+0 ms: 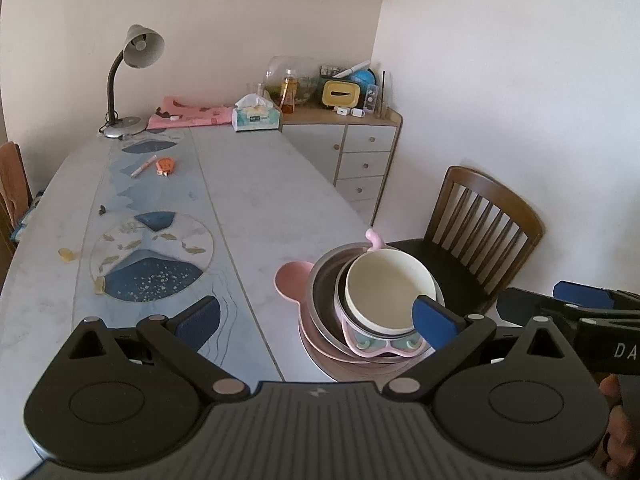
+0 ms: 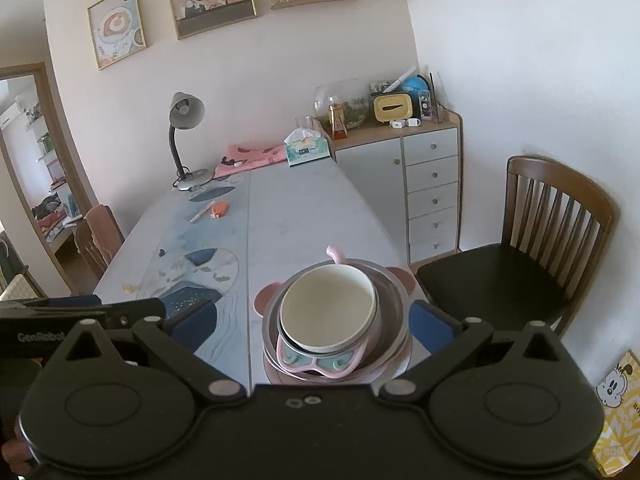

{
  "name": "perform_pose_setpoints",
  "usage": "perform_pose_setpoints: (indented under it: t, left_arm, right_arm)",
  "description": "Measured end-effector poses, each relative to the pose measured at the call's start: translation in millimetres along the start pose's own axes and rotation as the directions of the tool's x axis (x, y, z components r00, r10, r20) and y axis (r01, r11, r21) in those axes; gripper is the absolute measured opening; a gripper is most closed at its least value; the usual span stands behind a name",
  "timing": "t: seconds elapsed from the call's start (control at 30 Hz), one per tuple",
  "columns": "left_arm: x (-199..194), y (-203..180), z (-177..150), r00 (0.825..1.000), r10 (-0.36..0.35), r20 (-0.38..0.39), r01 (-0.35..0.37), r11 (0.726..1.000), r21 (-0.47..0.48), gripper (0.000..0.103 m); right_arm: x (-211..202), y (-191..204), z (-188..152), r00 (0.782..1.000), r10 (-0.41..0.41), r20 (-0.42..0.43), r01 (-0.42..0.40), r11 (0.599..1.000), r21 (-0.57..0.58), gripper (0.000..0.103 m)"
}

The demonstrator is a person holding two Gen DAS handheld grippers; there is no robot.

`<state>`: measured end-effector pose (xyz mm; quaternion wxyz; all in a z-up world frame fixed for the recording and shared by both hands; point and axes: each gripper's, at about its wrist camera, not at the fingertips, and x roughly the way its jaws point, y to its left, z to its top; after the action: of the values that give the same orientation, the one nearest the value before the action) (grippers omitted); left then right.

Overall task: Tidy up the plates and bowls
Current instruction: 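Raise both open grippers away from the stacked dishes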

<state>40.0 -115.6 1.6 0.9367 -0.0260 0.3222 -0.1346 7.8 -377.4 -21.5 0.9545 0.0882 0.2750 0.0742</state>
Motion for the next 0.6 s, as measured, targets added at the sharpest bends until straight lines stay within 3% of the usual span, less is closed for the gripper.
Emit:
perform_pose_setpoints:
  t: [0.6]
  left_arm:
    - [5.3, -1.3, -0.5, 1.000, -0.016, -0.011, 0.016, 1.000, -0.008, 0.103]
  right_arm:
    - [2.9, -0.1, 0.0, 1.000, -0.009, -0.028, 0.009, 1.000, 0.007, 0.103]
